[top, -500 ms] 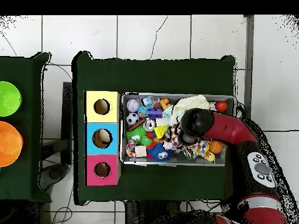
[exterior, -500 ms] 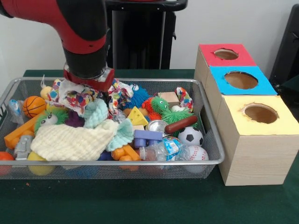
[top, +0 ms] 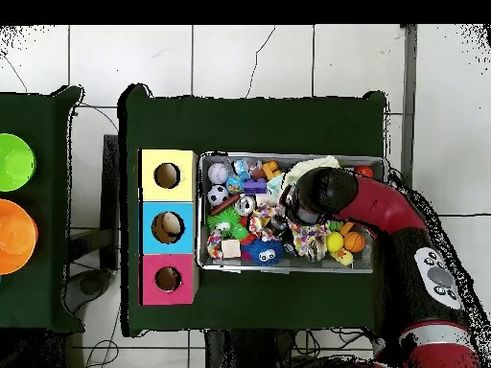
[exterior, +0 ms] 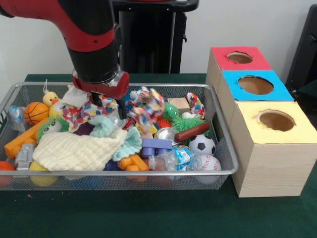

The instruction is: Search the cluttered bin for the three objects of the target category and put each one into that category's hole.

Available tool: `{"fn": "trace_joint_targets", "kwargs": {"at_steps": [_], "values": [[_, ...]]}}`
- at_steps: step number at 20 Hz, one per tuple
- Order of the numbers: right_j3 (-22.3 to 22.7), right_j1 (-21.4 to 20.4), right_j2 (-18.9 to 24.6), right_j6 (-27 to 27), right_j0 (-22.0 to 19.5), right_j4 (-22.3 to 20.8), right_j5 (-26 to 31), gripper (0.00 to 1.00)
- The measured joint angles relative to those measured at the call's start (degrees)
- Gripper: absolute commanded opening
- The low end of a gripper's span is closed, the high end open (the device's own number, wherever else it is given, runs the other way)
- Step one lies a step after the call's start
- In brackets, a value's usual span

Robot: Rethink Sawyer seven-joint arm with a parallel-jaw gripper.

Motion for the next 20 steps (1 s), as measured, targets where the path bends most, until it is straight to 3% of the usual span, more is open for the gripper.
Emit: {"fn": "trace_joint_targets", "kwargs": {"at_steps": [9,13,15,20], "values": [[0.0,-0.1,1.3,0.0,1.0,7.5,-0.4,1.0],[0.0,-0.5,1.3,0.0,1.7,8.2,0.5,1.0],[0.0,-1.0,1.2,0.0,2.0,8.0,2.9,1.0],[0.5,-4.8,0.6,0.0,2.0,5.6,18.2,1.0]]}}
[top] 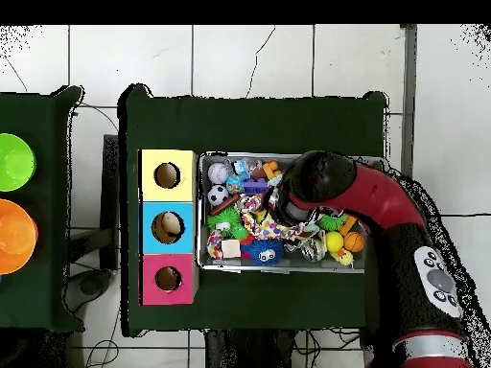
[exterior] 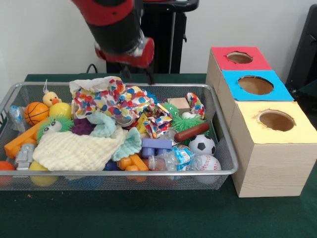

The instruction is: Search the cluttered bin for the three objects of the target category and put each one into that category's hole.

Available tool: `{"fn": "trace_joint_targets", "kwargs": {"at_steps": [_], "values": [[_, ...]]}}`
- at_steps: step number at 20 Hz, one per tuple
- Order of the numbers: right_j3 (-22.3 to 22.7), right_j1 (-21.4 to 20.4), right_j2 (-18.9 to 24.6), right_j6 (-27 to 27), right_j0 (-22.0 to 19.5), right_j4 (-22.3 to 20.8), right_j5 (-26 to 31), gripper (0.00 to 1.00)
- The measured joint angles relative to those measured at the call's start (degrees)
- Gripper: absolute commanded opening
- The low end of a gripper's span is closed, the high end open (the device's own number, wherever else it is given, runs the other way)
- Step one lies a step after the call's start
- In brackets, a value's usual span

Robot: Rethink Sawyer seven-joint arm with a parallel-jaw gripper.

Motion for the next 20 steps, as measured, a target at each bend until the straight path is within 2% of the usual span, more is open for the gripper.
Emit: {"fn": "trace_joint_targets", "kwargs": {"at_steps": [2,6,9,13,14,19,20], "values": [[0.0,-1.3,0.0,0.0,-0.3,-1.0,4.4,1.0],[0.1,-6.3,0.0,0.0,-2.2,-4.9,17.3,1.0],[0.7,-9.5,0.0,0.0,-4.3,-6.7,19.9,1.0],[4.9,-13.5,0.1,-0.6,-8.8,-7.8,13.7,1.0],[6.6,-14.4,0.1,-0.8,-10.3,-8.1,10.1,1.0],[16.0,-16.9,0.1,-1.1,-17.7,-12.4,-13.0,1.0],[18.9,-17.0,0.1,-1.1,-19.9,-14.8,-20.3,1.0]]}}
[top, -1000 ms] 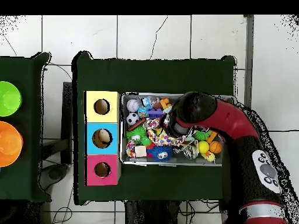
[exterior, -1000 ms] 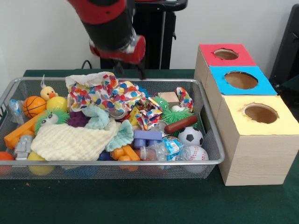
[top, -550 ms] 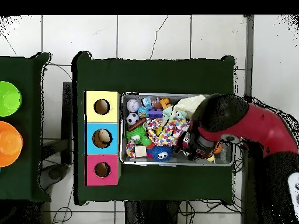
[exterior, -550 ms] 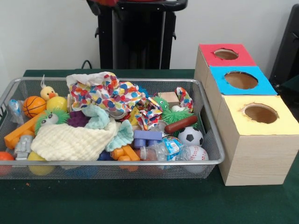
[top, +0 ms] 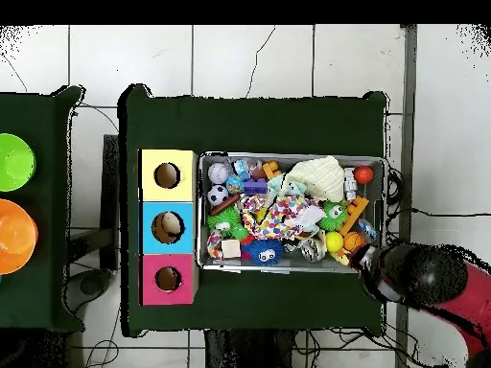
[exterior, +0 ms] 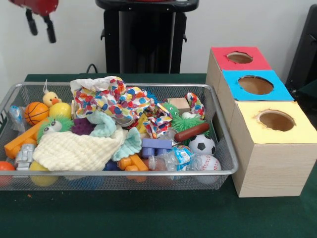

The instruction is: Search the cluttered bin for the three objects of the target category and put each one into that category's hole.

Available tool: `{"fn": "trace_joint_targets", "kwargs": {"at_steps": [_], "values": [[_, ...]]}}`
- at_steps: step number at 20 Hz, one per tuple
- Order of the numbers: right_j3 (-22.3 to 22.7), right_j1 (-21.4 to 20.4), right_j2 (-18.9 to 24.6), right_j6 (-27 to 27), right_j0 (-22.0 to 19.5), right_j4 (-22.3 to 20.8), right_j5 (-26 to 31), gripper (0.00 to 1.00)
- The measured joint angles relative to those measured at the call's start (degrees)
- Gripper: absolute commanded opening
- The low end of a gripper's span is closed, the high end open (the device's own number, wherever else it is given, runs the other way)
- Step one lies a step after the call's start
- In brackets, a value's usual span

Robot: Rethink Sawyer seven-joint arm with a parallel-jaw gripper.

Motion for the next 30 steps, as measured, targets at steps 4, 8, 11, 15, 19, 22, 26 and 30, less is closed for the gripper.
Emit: {"fn": "trace_joint_targets", "kwargs": {"at_steps": [4,8,11,15,19,22,26,30], "values": [[6.1,0.4,0.0,0.0,-4.4,-5.6,-12.7,1.0],[10.3,2.0,0.1,0.0,-7.0,-8.4,-15.4,1.0],[13.1,3.9,0.2,0.0,-7.6,-9.8,-15.2,1.0],[14.6,6.2,0.3,0.0,-7.2,-13.2,-15.6,1.0],[14.5,9.5,0.2,0.0,-5.5,-20.5,-18.9,1.0],[14.3,11.8,0.3,0.0,-4.0,-26.6,-23.2,1.0],[13.9,14.4,0.2,0.0,-2.7,-33.1,-29.0,1.0],[13.4,15.7,-0.2,0.0,-1.7,-35.3,-30.7,1.0]]}}
